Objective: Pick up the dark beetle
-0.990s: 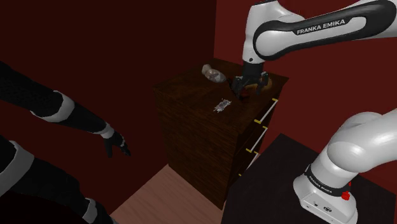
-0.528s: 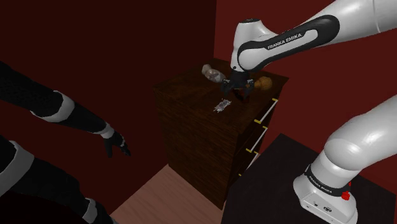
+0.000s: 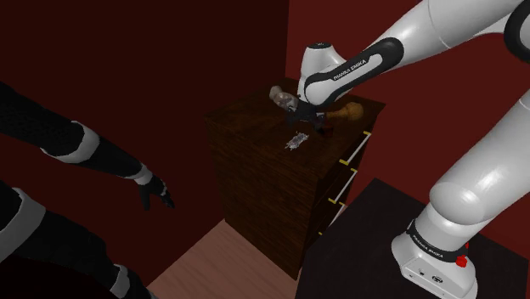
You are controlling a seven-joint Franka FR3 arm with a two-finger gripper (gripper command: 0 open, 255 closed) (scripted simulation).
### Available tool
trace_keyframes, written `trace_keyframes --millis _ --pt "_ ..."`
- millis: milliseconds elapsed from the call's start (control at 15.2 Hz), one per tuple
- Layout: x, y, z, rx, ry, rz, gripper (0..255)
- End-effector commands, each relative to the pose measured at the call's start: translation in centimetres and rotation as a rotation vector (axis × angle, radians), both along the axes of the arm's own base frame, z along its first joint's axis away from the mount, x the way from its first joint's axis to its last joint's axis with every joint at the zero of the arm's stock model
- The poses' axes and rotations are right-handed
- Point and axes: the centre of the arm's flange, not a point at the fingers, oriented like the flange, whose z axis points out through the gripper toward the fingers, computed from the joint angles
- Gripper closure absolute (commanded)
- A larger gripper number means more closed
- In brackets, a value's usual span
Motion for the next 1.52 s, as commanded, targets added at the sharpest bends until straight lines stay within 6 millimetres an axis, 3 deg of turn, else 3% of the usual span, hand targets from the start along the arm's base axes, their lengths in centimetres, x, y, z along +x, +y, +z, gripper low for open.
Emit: trace_keyframes --millis 0,330,462,528,1122,1452 --pt "0.3 -0.2 -1.0 0.001 -0.006 -0.014 0" --pt "0.3 -0.2 -4.0 0.001 -0.006 -0.014 0" --pt "0.3 -0.2 -4.0 0.001 -0.006 -0.014 0" --pt "0.3 -0.1 -4.0 0.001 -0.006 -0.014 255" --pt "0.3 -0.2 -4.0 0.001 -0.006 -0.014 255" --pt "0.3 -0.2 -1.3 0.001 -0.006 -0.014 255"
